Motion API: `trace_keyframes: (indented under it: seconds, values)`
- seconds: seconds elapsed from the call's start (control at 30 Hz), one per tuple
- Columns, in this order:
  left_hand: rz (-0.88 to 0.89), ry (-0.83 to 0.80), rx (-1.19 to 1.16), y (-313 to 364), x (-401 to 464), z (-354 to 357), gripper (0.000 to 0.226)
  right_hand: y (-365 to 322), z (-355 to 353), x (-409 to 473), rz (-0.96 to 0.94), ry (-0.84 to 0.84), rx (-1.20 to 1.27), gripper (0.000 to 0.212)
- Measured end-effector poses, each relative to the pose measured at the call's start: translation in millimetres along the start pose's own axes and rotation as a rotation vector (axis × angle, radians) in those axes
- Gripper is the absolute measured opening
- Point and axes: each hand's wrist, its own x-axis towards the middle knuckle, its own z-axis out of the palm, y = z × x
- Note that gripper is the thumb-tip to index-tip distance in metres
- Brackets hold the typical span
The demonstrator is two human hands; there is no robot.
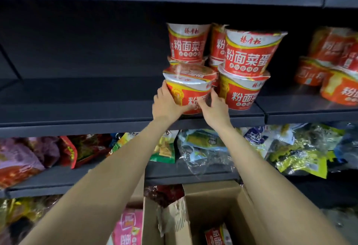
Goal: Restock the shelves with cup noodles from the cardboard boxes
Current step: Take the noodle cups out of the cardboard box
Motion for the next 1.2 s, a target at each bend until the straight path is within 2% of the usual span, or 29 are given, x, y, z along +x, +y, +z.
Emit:
trace_keyframes:
  seconds: [0.07, 0.1, 0.2, 0.27, 0.37, 0.47, 0.53, 0.63, 0.7, 0.77, 0.97, 1.07, 1.2]
  values:
    - [-0.056, -0.030, 0.097, 4.1, 6.7, 3.7, 0.116, 5.1, 0.8, 7.4, -0.004, 0.032, 0.004, 0.060]
    - [-0.061, -0.028, 0.070, 5.6, 6.0, 5.1, 0.111, 6.6, -1.1, 4.0, -0.040, 0.036, 0.070, 0.059]
    - [-0.021, 0.114, -0.266, 1.4, -21.4, 8.0, 0.080, 22.5, -8.3, -31.9, -0.124, 0.068, 0.284, 0.052]
    - [0.043, 0.232, -0.455, -11.6, -60.7, 11.2, 0.056, 48.1, -10.3, -68.7, -0.180, 0.130, 0.328, 0.042]
    - [0.104, 0.195, -0.525, -48.3, -126.4, 29.3, 0.039, 108.2, -2.0, -120.2, -0.175, 0.136, 0.249, 0.032]
    - [0.008, -0.018, -0.440, -98.1, -182.7, 68.5, 0.034, 173.3, 17.9, -162.6, -0.014, 0.013, 0.071, 0.028]
    - [-0.021, -0.144, -0.241, -125.8, -207.6, 97.5, 0.036, 213.2, 37.8, -182.1, 0.122, -0.099, -0.095, 0.027]
    - [-0.044, -0.298, 0.079, -156.7, -218.1, 138.2, 0.057, 267.3, 76.3, -200.8, 0.213, -0.222, -0.215, 0.026]
    - [-0.023, -0.378, 0.214, -172.4, -215.9, 159.5, 0.066, 301.0, 104.3, -209.7, 0.233, -0.284, -0.323, 0.029]
    - [-0.028, -0.425, 0.263, -184.2, -215.3, 176.7, 0.066, 330.5, 130.2, -214.0, 0.282, -0.338, -0.423, 0.035]
    - [-0.055, -0.292, 0.288, -197.7, -218.9, 206.9, 0.043, 404.2, 203.0, -223.3, 0.625, -0.481, -0.584, 0.075]
    - [-0.050, -0.309, 0.300, -201.0, -219.0, 211.3, 0.040, 432.9, 229.8, -228.4, 0.686, -0.503, -0.637, 0.080]
    - [-0.035, -0.280, 0.276, -200.0, -217.3, 219.5, 0.044, 457.6, 255.3, -231.4, 0.714, -0.512, -0.659, 0.106]
